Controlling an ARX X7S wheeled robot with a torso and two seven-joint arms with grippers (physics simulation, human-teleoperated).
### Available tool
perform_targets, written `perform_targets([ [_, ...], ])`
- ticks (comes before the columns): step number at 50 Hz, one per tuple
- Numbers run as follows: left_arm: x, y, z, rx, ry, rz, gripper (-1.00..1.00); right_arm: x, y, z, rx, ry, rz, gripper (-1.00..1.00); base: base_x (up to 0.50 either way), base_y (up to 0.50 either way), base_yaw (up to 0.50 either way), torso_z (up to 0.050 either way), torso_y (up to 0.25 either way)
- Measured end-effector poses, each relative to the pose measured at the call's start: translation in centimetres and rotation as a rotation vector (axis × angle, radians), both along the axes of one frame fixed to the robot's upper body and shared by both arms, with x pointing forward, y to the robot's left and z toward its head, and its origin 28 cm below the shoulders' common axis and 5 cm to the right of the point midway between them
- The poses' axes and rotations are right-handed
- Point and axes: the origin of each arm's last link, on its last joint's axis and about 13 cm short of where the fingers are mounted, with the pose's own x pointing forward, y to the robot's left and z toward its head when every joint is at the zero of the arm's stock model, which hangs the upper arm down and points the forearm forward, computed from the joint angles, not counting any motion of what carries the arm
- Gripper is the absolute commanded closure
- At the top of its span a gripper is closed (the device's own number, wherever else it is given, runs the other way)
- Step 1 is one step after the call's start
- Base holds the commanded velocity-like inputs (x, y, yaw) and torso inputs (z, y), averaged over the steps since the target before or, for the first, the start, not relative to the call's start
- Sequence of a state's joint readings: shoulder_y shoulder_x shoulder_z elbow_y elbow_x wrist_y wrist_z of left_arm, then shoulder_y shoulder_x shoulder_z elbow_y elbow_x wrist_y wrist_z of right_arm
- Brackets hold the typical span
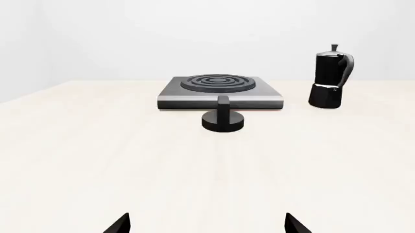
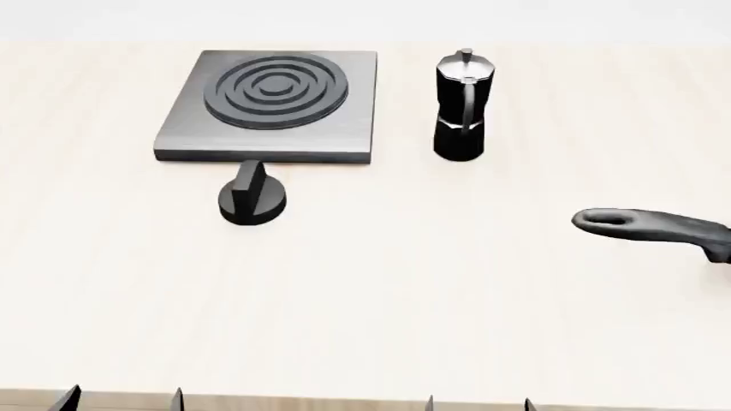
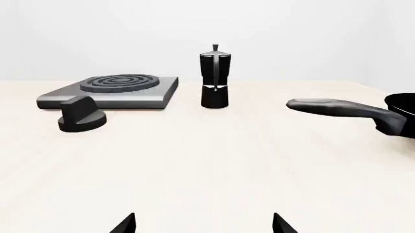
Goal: Put the moka pot on the stove.
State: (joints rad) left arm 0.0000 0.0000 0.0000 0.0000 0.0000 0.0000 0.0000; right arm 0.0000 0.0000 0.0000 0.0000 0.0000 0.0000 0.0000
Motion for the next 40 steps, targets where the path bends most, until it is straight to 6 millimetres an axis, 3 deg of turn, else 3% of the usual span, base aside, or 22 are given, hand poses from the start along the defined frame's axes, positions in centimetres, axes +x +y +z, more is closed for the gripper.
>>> perform_targets([
  [40,-0.43,-0.01,0.26,-0.007,-0.051,-0.026,-1.00,0.19,0.51,0.70,0.000,-0.042,0.035,-1.00,0.03,0.00,0.00,0.000,0.000],
])
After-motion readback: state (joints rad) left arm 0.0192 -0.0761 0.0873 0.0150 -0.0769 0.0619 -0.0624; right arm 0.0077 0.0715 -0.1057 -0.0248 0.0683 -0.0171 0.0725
